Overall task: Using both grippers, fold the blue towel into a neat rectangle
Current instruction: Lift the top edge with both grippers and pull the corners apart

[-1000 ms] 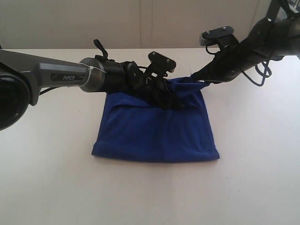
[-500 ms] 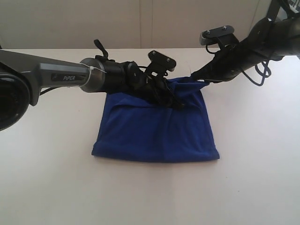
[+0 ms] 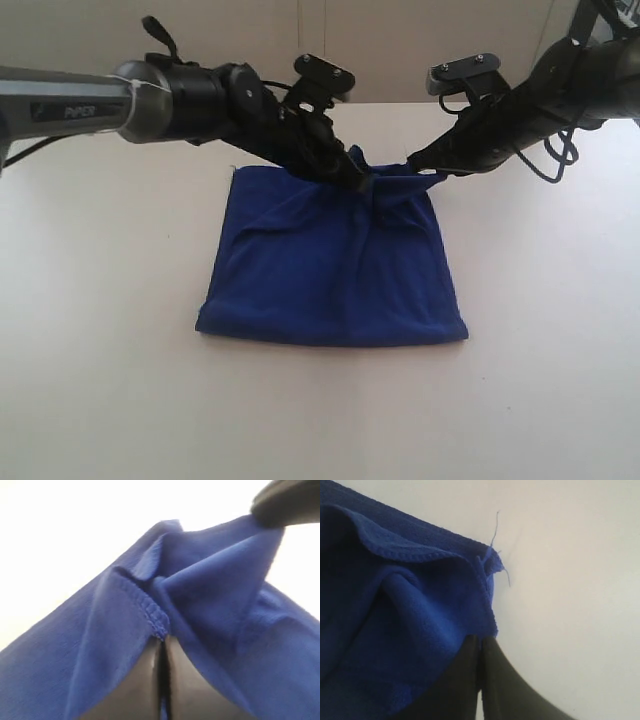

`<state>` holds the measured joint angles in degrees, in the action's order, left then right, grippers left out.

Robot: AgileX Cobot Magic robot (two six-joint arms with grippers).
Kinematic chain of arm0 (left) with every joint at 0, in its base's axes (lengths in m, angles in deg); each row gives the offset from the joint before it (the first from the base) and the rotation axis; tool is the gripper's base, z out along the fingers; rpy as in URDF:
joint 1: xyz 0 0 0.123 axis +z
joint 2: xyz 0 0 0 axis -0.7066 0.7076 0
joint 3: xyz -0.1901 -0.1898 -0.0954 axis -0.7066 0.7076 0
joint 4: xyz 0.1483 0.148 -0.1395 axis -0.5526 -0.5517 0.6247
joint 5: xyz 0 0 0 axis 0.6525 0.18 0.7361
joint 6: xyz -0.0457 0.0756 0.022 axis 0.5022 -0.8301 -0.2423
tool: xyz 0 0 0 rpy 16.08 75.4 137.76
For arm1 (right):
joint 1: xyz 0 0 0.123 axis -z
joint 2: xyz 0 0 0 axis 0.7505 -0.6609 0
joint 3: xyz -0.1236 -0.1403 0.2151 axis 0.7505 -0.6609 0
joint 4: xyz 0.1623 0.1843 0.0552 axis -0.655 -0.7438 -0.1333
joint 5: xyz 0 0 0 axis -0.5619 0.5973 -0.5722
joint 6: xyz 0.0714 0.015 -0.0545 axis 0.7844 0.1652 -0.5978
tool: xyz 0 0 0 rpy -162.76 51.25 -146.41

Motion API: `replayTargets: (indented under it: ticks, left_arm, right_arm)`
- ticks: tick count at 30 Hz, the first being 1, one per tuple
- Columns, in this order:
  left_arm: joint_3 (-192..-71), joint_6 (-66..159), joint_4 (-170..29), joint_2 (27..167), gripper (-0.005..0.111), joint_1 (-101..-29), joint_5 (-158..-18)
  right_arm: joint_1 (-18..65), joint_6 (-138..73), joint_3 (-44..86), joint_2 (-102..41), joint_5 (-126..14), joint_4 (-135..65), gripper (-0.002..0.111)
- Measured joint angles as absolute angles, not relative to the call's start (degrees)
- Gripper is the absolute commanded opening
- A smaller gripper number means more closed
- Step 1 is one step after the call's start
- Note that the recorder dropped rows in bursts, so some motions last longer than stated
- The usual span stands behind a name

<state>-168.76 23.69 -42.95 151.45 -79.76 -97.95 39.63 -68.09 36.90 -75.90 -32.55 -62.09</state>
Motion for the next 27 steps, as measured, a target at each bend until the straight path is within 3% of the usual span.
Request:
replayTargets:
  ticks: [11,27]
  left_arm:
    - [-168.2,23.2,-45.1,146.2,0.0,-69.0,-112.4]
    - [-152.3,22.8,-46.4,125.7,0.0,-68.4,-117.7]
  right_arm:
    - [39.6,-68.1,36.9,-75.9,-32.9,-62.2,0.0]
    - [39.6,-68.1,29.3,-62.7,-26.0,-61.2,0.0]
